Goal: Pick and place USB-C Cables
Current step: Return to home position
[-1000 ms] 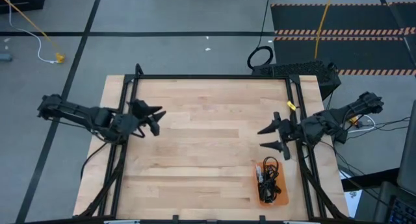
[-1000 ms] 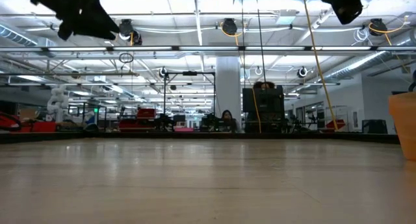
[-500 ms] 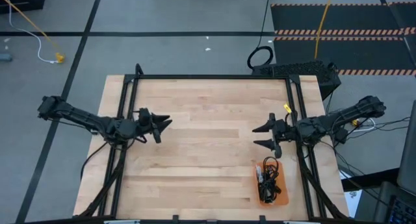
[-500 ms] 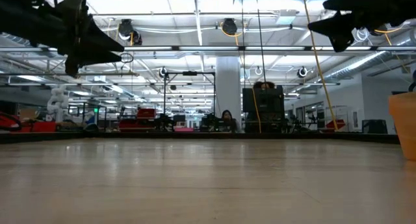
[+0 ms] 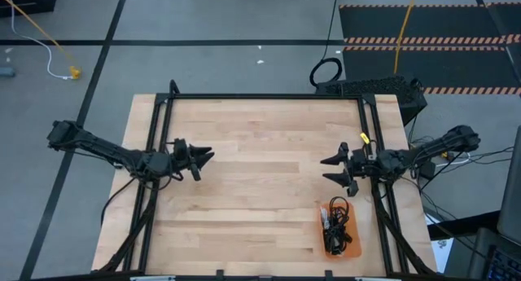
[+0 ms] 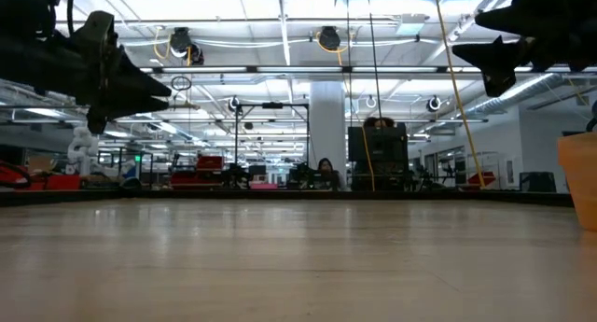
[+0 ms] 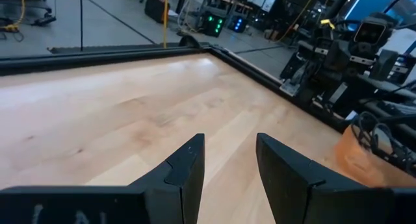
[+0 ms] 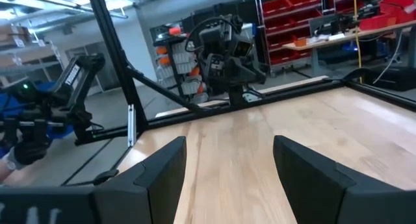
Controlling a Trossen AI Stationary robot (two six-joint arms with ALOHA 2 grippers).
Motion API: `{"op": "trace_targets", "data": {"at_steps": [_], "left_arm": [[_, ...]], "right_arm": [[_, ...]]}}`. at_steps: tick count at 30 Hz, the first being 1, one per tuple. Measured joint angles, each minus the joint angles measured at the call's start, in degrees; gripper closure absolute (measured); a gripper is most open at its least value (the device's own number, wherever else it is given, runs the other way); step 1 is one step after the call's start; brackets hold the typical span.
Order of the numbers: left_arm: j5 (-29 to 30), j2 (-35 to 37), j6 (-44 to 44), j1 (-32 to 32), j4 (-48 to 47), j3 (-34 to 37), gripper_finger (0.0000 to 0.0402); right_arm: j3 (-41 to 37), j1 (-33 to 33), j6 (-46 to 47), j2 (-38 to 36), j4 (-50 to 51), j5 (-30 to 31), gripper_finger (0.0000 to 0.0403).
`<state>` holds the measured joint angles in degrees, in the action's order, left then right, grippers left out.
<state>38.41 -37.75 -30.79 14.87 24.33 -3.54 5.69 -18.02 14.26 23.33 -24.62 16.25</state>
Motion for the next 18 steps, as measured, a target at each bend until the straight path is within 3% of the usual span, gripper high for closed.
{"op": "trace_targets", "data": {"at_steps": [18], "left_arm": [[0.0, -0.09, 1.55, 0.02, -0.48, 1.48, 0.0261]], "right_arm": [[-3.34, 0.0, -0.39, -1.7, -2.16, 0.07, 0.0179]]}}
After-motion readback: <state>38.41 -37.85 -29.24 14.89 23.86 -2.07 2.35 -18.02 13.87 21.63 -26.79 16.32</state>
